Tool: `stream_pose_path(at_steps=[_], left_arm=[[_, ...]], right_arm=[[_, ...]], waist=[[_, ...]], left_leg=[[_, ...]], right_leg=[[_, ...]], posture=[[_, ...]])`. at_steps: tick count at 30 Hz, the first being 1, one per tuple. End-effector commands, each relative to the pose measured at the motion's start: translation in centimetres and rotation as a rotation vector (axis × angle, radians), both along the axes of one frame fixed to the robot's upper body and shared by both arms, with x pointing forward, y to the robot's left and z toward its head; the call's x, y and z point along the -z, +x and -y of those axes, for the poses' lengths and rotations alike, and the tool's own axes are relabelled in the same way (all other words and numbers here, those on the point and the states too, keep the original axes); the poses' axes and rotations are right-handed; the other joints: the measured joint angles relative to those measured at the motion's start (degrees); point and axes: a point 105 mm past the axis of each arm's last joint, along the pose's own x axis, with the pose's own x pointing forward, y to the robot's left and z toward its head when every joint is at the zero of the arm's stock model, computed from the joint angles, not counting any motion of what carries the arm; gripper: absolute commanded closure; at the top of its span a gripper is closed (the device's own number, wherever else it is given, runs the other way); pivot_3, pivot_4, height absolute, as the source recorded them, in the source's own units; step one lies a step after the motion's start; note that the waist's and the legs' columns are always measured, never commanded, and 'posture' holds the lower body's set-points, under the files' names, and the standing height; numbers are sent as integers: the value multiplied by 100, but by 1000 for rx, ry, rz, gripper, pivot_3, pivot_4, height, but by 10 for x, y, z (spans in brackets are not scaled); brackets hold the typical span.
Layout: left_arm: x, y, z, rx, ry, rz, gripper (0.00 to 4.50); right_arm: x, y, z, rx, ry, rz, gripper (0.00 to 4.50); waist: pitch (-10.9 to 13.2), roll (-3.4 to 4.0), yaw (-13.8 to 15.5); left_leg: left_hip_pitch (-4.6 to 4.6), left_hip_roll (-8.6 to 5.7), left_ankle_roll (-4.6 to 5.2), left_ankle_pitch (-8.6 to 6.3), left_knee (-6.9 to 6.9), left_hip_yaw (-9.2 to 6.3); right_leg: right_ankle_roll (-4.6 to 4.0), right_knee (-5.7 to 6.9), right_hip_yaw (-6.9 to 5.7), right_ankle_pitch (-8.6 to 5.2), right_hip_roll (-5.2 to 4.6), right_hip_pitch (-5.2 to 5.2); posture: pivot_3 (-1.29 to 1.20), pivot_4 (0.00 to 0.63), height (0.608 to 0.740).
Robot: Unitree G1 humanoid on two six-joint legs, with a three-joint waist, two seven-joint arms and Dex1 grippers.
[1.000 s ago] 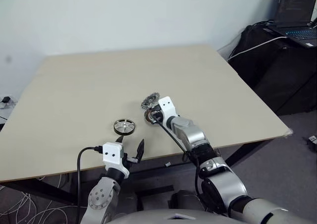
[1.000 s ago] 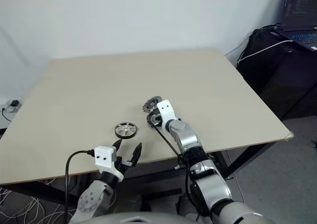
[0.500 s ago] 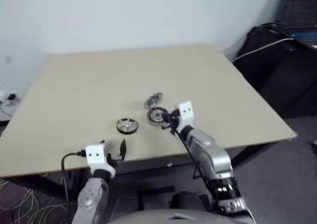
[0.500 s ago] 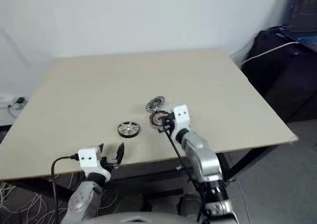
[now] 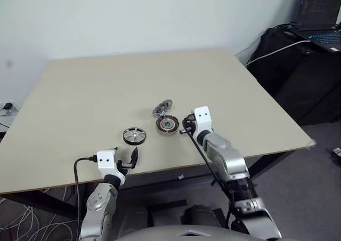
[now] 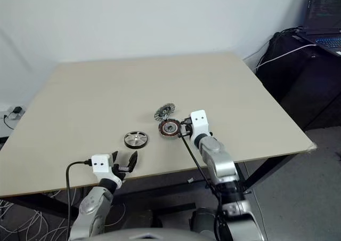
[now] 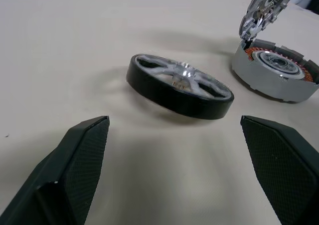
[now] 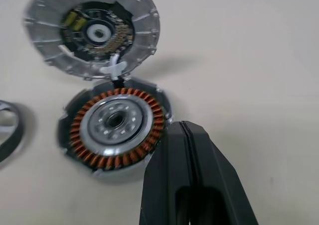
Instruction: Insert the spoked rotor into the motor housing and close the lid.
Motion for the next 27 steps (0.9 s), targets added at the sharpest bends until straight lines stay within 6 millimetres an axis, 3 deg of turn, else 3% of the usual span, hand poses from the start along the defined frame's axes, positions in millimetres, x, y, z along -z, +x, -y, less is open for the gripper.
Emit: stream_pose_path(at_steps=[1,9,14,20,27], left_arm=[[-9,4,-2,-2,-8,51,0],[-8,3,1,13,-19,53,0],[-19,3,10,23,-28,69,0],[-31,2,17,28,-34,72,0],[-29,1,17,36,-34,60,0]], right_arm=[[-12,12,-7,-2,7,43,4488],[-6,17,-38,-87,14,5,4488],[-5,16,-53,-132,18,-5,4488],[-4,16,-64,-163,13,-9,4488],[0,21,-70,-180,-3,-20,4488]], waist=[[0,0,5],[0,1,-15],[0,1,-20],[0,2,-26],[0,2,-40]], left_leg=[[-2,0,2,1,0,0],[-3,0,6,4,0,-1],[-4,0,7,4,0,0],[-3,1,3,2,0,-2],[-3,1,6,3,0,-1]], right_leg=[[0,-1,0,0,0,-1],[-1,0,-1,0,1,-1],[0,0,1,1,0,-1],[0,2,0,1,0,-1],[0,2,0,1,2,-2]], posture=[[0,0,740],[0,0,740],[0,0,740],[0,0,740],[0,0,740]])
